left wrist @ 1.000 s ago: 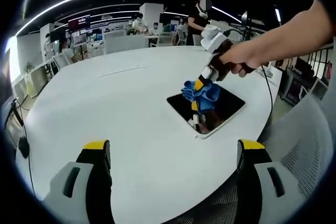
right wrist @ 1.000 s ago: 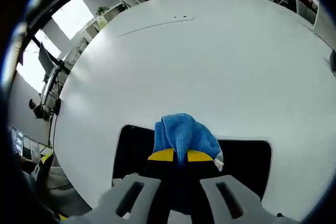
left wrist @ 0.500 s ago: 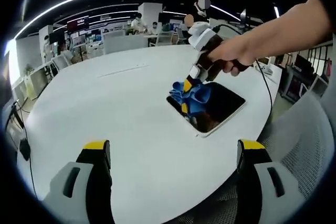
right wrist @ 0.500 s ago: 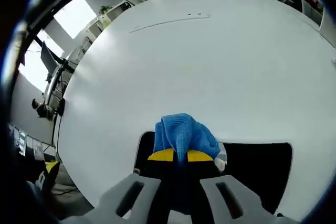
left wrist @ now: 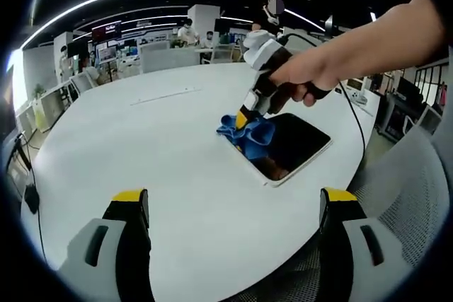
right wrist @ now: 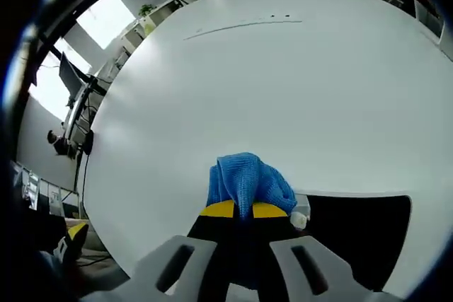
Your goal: Wipe the mirror surface with the cleaning cloth until all visible marks leave the cleaned area.
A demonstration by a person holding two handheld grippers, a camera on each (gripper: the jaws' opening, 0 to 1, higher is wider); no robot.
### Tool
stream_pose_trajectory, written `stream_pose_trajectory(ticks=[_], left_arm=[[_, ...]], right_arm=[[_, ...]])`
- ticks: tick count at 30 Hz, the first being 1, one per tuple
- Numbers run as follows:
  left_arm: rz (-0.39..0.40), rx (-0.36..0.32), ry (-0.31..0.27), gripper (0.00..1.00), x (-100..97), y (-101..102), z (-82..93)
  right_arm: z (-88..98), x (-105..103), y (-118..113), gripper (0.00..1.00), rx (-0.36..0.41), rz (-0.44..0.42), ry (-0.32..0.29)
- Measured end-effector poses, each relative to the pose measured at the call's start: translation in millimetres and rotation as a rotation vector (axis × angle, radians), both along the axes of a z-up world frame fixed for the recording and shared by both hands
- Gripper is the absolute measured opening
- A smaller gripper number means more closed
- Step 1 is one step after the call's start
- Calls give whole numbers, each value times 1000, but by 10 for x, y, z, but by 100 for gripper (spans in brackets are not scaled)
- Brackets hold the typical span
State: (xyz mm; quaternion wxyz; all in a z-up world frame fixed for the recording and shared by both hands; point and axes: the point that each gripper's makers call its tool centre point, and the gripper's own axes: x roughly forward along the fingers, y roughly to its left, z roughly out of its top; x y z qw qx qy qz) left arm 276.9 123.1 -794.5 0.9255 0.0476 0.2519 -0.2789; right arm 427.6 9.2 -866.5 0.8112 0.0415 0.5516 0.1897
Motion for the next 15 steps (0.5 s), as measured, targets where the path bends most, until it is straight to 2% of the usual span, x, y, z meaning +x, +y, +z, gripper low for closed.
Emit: stream_pose_trajectory(ticks=[15], left_arm=[[-4,8,1,99,-3,-1,-16]], right_arm=[[-6,-43,-31,0,7,2,-8]])
